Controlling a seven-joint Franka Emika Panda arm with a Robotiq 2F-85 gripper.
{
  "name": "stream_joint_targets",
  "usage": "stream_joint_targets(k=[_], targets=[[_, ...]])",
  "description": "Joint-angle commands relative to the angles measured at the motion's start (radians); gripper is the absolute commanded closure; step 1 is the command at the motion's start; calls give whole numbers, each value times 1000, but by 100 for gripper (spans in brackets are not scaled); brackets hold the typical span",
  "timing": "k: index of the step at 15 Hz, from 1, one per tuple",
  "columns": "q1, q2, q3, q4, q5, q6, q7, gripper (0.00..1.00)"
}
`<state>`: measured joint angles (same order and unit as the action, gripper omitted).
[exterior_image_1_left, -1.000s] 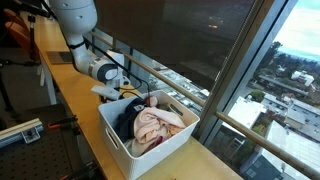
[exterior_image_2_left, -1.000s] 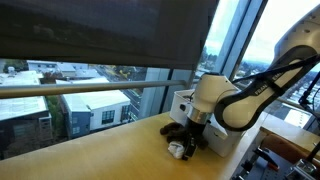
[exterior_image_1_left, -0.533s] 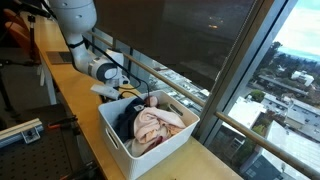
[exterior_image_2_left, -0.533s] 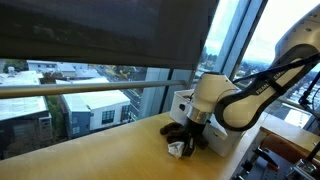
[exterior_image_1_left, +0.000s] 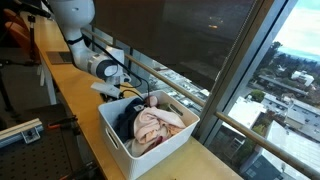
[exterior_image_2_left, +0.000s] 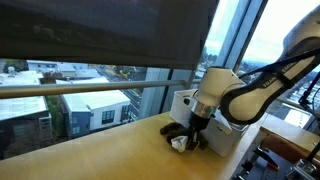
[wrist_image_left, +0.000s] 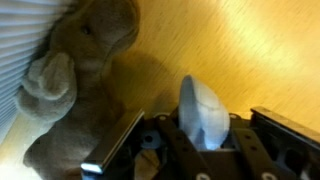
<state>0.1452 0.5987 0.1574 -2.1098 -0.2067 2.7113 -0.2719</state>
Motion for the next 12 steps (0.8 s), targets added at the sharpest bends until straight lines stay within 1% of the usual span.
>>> stream_joint_targets(k=[1,5,8,12], targets=[[-12,-158,-3,-73,-5,-21,5,97],[-45,-321,-10,-55,7,-85,-17,97],[-87,-425,-27,-18,28,-138,-45,97],[-131,-496,-74,38,28,-192,-73,97]])
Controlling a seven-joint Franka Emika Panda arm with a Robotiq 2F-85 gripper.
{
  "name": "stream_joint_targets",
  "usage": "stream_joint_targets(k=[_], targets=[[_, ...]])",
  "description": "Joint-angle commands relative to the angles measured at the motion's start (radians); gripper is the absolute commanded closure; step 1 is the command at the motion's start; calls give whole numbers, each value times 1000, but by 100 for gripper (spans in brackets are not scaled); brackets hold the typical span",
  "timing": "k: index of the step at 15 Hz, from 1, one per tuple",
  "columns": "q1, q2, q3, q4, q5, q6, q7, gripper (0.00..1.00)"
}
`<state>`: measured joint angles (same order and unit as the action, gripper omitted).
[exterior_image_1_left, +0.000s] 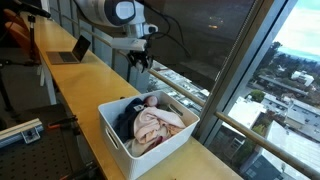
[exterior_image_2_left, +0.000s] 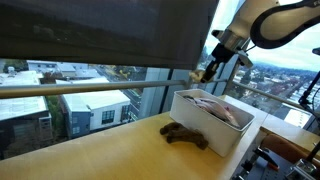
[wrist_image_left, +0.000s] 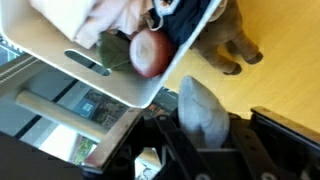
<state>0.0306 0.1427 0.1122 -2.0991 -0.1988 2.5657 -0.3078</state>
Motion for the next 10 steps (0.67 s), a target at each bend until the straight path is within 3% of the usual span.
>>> stream_joint_targets(k=[1,10], targets=[[-21,-45,-39,35,17,-51,-40,97],[-43,-9,-87,15,7,-28,-40,97]])
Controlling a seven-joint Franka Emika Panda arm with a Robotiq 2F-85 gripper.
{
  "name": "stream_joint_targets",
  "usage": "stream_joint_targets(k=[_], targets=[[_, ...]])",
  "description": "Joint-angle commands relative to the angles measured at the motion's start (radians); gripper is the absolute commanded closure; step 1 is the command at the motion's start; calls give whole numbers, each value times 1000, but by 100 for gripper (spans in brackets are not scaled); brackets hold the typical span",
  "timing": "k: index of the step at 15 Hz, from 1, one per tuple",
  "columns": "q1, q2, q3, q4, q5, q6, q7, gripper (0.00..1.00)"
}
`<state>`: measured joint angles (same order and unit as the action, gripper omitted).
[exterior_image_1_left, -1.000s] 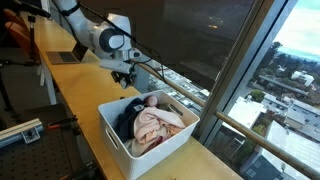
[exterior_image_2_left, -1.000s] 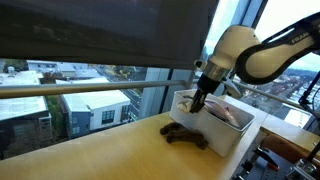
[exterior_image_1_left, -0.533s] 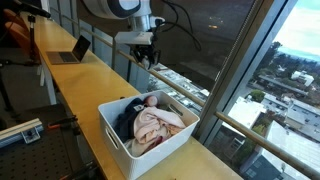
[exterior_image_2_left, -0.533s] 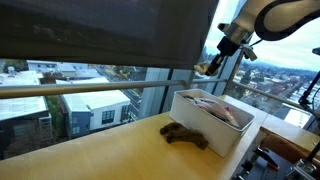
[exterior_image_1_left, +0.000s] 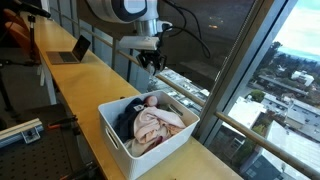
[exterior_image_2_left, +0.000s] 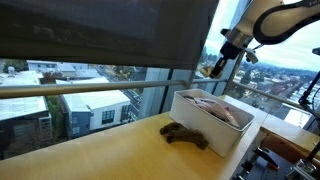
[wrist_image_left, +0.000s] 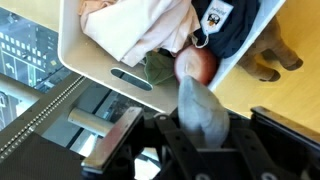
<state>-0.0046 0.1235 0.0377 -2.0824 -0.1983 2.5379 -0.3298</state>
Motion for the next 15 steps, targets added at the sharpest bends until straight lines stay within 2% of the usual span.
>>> stream_joint_targets(k=[1,6,7,8,15], targets=[[-10,14,-15,-2,6,1,-18,97],[-22,22,-23,-3,6,-4,-13,97],[-22,19,-25,-6,-1,3,-8,64],[-22,16,-25,-7,-1,2,-9,64],[-9,-9,-19,-15,-12,1,4,14]])
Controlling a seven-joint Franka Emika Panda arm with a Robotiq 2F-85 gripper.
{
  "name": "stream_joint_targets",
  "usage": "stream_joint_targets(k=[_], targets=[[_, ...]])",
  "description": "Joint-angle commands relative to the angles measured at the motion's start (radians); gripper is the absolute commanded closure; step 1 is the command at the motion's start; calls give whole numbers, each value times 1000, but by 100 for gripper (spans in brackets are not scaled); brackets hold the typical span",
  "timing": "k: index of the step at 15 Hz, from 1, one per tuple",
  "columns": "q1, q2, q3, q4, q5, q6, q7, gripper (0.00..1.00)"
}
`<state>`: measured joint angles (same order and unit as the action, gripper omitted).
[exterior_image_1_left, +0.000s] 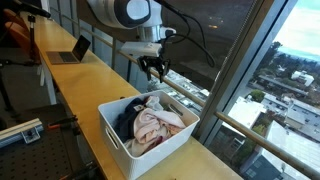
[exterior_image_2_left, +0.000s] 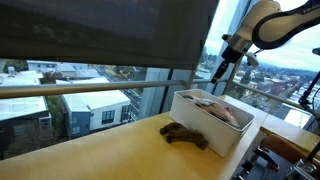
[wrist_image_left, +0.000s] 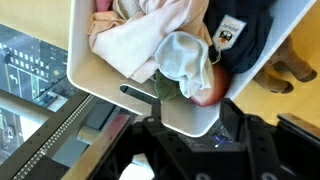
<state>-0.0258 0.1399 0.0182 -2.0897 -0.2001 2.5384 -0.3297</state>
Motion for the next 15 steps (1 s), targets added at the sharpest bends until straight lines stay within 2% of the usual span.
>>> stream_joint_targets(k=[1,3,8,15], targets=[[21,-31,6,-15,-16,4,11,5],[43,-39,13,-36,-56,21,35,0],[120,-40,42,-91,-178,53,114,0],[205,28,74,-126,-328,61,243,0]])
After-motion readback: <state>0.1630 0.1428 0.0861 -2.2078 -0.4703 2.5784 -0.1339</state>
